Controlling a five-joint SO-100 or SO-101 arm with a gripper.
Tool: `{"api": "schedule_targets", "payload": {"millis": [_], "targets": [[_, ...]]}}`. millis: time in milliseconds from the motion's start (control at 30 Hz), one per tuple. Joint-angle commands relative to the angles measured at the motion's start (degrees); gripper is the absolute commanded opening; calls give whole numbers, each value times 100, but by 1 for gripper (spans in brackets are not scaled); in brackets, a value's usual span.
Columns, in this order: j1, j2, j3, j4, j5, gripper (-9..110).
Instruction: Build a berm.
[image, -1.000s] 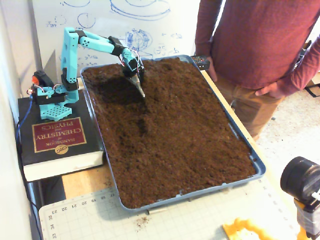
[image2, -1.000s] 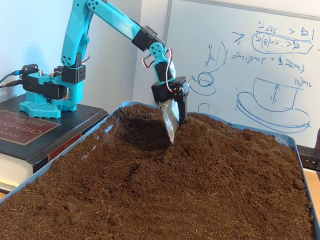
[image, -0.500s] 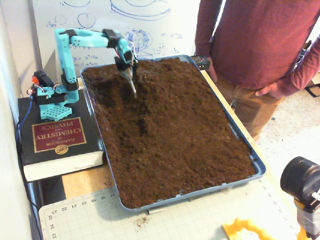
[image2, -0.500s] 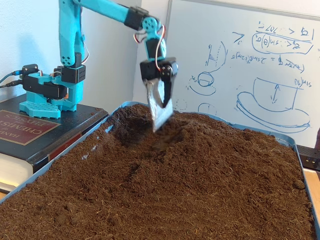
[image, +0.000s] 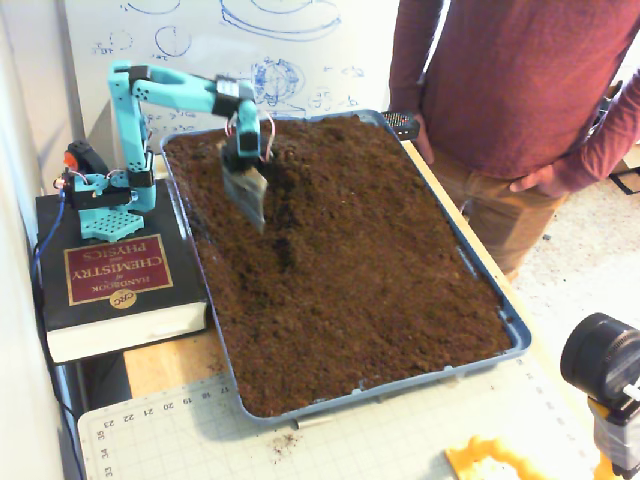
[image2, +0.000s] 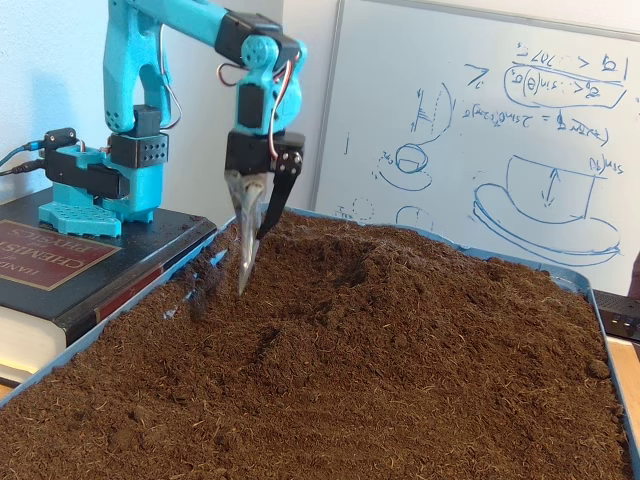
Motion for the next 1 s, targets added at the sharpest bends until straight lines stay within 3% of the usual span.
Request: {"api": "schedule_targets", "payload": {"millis": [0,200,433,967], "targets": [[782,-141,229,-756,-563,1],[1213,-809,1107,-2268,-1046,1],[1222,-1608,1283,-2716,-984,1],[1143,-2566,-1143,-3428,-967,1]]}}
